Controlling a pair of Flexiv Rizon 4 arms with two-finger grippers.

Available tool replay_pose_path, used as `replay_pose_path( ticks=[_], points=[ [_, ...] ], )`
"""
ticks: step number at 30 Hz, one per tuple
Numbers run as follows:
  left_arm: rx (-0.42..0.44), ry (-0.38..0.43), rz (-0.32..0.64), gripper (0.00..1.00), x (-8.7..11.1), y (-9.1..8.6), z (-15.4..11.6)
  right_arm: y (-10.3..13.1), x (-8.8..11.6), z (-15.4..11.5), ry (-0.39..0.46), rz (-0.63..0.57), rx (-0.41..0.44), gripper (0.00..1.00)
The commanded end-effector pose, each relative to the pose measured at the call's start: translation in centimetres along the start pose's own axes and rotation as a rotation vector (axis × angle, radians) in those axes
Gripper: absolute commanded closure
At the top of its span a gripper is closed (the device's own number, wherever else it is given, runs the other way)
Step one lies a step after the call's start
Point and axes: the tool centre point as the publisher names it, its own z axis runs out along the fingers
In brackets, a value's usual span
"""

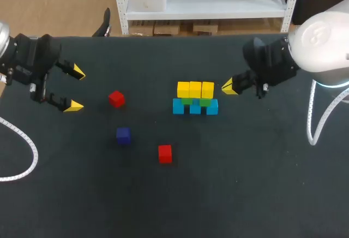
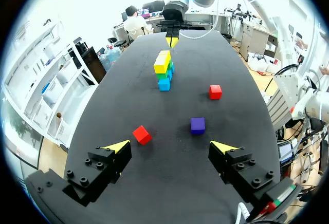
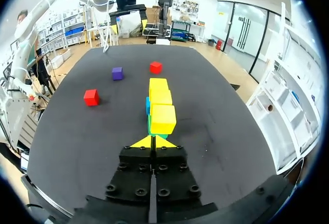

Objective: Place the blue cubes, place green cubes on the blue cubes, place the yellow cubes on the green cubes, then place the red cubes on the yellow cubes, and place purple cube on the red cubes.

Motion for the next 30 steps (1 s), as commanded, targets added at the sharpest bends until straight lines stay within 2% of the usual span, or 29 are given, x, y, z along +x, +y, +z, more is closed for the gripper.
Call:
replay_pose_path(
  ticks=[1, 16, 30],
  points=[
    [0.000, -0.005, 0.004, 0.00, 0.2, 0.0, 0.0, -0.7, 0.2, 0.7, -0.005, 0.001, -0.012, 1.00],
    [0.000, -0.005, 0.004, 0.00, 0.2, 0.0, 0.0, -1.2, -0.3, 2.1, -0.007, 0.000, -0.039, 1.00],
    [0.000, -0.005, 0.004, 0.00, 0.2, 0.0, 0.0, -1.3, -0.5, 2.2, -0.008, -0.002, -0.045, 1.00]
  ],
)
